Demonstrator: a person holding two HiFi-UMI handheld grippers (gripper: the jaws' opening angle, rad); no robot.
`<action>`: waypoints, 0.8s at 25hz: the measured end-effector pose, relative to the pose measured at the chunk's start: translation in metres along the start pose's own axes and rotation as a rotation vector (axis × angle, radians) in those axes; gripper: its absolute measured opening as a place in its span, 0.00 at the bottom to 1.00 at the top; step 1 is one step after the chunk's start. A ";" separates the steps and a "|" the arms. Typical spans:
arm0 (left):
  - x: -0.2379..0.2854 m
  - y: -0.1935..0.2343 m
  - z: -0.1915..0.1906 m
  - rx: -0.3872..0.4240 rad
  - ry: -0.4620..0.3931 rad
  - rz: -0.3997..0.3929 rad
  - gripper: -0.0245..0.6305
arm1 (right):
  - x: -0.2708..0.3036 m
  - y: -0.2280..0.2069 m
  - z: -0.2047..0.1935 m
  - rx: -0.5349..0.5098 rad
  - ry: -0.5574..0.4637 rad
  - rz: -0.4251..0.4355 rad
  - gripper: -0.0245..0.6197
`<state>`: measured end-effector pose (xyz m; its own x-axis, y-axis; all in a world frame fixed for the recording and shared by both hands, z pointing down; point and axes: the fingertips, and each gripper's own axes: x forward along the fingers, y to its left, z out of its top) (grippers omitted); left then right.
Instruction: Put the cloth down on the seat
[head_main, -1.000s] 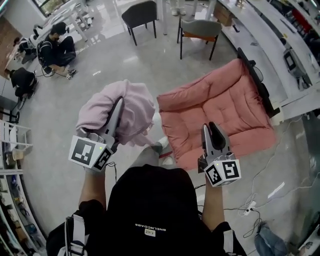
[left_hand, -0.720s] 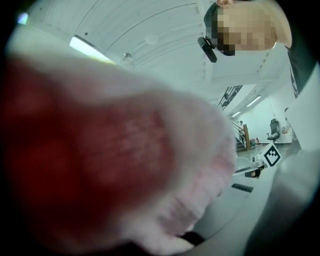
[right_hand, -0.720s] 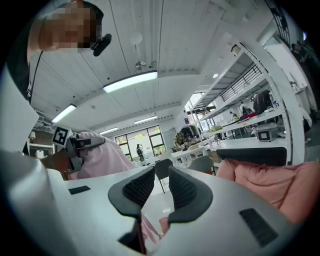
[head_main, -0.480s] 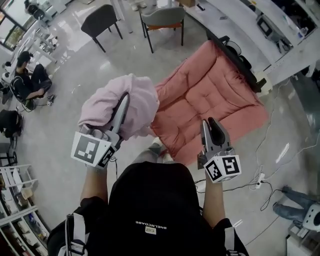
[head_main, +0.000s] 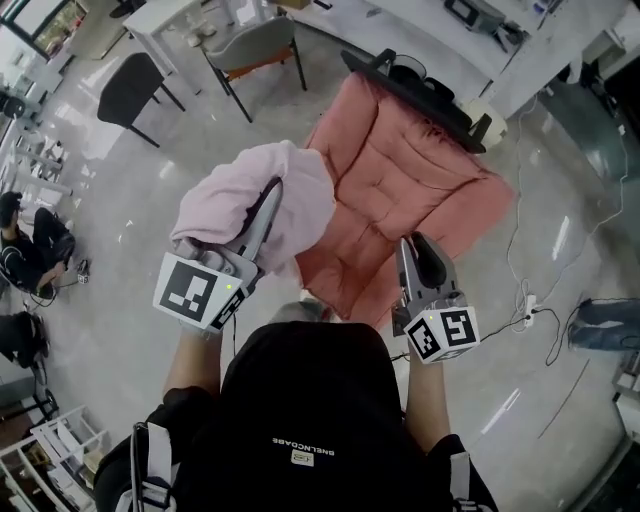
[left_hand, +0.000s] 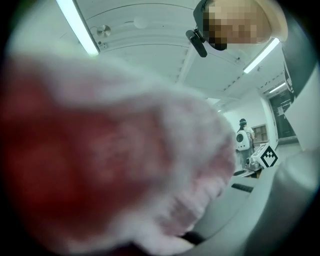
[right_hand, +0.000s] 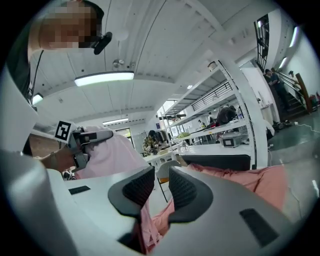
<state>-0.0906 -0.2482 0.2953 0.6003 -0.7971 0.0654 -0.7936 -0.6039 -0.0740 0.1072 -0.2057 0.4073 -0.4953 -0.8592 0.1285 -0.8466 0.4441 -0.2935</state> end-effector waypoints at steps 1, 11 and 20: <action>0.010 0.000 0.000 -0.002 -0.003 -0.024 0.17 | 0.000 -0.003 0.001 0.002 -0.004 -0.022 0.20; 0.092 -0.043 0.013 0.036 -0.062 -0.277 0.17 | -0.038 -0.042 -0.003 0.033 -0.056 -0.255 0.20; 0.150 -0.072 0.013 -0.009 -0.069 -0.454 0.17 | -0.064 -0.058 0.001 0.036 -0.076 -0.404 0.20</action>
<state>0.0576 -0.3246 0.2970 0.8926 -0.4502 0.0223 -0.4490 -0.8924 -0.0447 0.1878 -0.1762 0.4153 -0.1072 -0.9796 0.1703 -0.9619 0.0588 -0.2671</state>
